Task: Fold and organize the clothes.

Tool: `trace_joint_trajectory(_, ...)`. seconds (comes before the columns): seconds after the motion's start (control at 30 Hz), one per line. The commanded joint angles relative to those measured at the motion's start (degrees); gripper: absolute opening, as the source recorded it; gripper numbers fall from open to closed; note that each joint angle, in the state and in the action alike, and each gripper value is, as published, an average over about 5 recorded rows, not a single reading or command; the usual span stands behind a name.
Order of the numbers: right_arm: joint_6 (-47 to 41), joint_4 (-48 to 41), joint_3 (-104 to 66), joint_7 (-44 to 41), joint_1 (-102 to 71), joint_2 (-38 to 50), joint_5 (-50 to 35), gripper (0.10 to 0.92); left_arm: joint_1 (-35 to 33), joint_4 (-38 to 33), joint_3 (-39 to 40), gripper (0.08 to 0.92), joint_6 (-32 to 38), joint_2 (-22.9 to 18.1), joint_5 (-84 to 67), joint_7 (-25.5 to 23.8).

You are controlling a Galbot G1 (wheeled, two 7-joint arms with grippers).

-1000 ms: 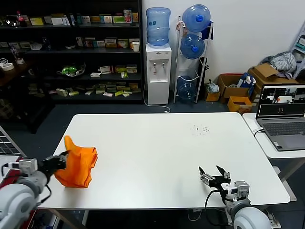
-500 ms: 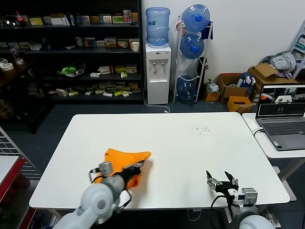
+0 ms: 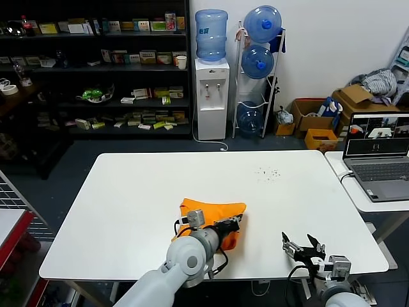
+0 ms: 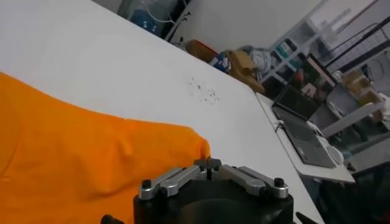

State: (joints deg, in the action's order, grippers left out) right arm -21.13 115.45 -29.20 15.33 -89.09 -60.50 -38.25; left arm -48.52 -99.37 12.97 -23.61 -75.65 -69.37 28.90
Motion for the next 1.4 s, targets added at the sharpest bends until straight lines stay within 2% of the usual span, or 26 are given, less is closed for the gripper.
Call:
trace_joint_trajectory(0.03, 0.30, 0.18, -0.59, -0.35, -0.67, -0.25, -0.01, 0.823, 3.19, 4.42, 3.04, 0.090, 0.59, -4.57, 2.34, -0.06)
trace_joint_trajectory(0.57, 0.42, -0.24, 0.36, -0.62, 0.33, -0.02, -0.12, 0.823, 2.74, 5.68, 1.16, 0.090, 1.00, -4.80, 4.09, -0.56)
trace_joint_trajectory(0.73, 3.99, -0.48, 0.05, -3.60, 0.12, -0.03, 1.11, 0.823, 1.26, 0.25, 0.97, 0.102, -0.55, -3.27, 1.92, -1.07)
trace_joint_trajectory(0.83, 6.00, -0.24, -0.39, -7.76, 0.25, -0.08, 3.02, 0.823, -0.62, -5.27, -0.04, 0.164, -0.91, -0.84, 3.43, -2.75)
trace_joint_trajectory(0.93, 7.00, -0.23, -0.70, -11.09, 0.92, 0.18, 4.53, 0.823, -3.93, -9.71, -3.23, 0.251, -0.11, 3.36, 10.30, -7.16)
trace_joint_trajectory(1.03, 10.24, -1.01, -1.30, -14.30, 1.37, 0.39, 6.04, 0.823, -11.18, -12.62, -11.02, 0.337, 3.59, 9.02, 20.35, -16.28)
trace_joint_trajectory(1.17, 17.01, -3.01, -2.98, -17.54, 1.10, -0.32, 7.99, 0.823, -26.28, -12.91, -25.98, 0.450, 18.21, 14.29, 34.68, -27.99)
trace_joint_trajectory(1.3, 20.53, -4.47, -5.80, -19.26, 0.31, -1.79, 9.60, 0.823, -39.98, -11.59, -40.56, 0.571, 30.47, 13.55, 41.89, -34.06)
trace_joint_trajectory(1.4, 22.06, -4.67, -8.52, -20.16, -0.98, -2.78, 8.79, 0.823, -45.68, -12.21, -46.65, 0.658, 35.22, 11.33, 43.55, -36.25)
